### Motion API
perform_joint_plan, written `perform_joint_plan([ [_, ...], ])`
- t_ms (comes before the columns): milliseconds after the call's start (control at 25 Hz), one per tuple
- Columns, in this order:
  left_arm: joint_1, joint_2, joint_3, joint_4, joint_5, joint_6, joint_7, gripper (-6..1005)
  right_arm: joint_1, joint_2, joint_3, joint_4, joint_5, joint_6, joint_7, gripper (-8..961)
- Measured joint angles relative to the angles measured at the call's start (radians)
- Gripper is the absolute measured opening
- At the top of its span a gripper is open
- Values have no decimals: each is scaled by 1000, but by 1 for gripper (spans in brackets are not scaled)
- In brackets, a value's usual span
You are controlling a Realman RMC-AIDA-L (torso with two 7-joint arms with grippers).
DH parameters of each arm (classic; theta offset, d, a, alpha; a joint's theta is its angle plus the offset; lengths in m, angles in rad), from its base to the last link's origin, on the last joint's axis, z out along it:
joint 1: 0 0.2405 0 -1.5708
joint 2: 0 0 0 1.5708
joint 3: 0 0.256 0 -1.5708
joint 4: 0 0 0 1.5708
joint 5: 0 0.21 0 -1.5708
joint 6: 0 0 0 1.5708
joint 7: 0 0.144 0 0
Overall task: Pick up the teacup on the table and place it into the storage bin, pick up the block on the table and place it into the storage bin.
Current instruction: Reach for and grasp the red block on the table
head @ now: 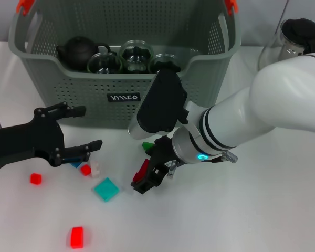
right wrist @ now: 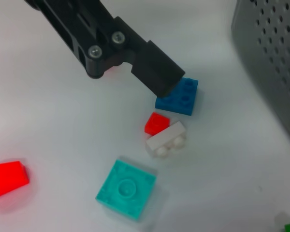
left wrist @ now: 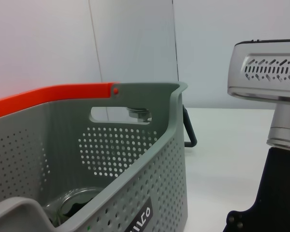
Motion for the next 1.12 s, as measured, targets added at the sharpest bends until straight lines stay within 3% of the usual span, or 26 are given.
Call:
perform_joint_plan([
  [400,0,0,-1,-2,0,-1,0,846,5,0,-10,3,0,12,1,907],
  [600,0,0,-1,-2,0,-1,0,847,5,0,-11,4,0,13,-1,784],
  [1120,-2,0,-1,-2,0,-1,0,846,2,0,-12,5,1,12,0,778],
])
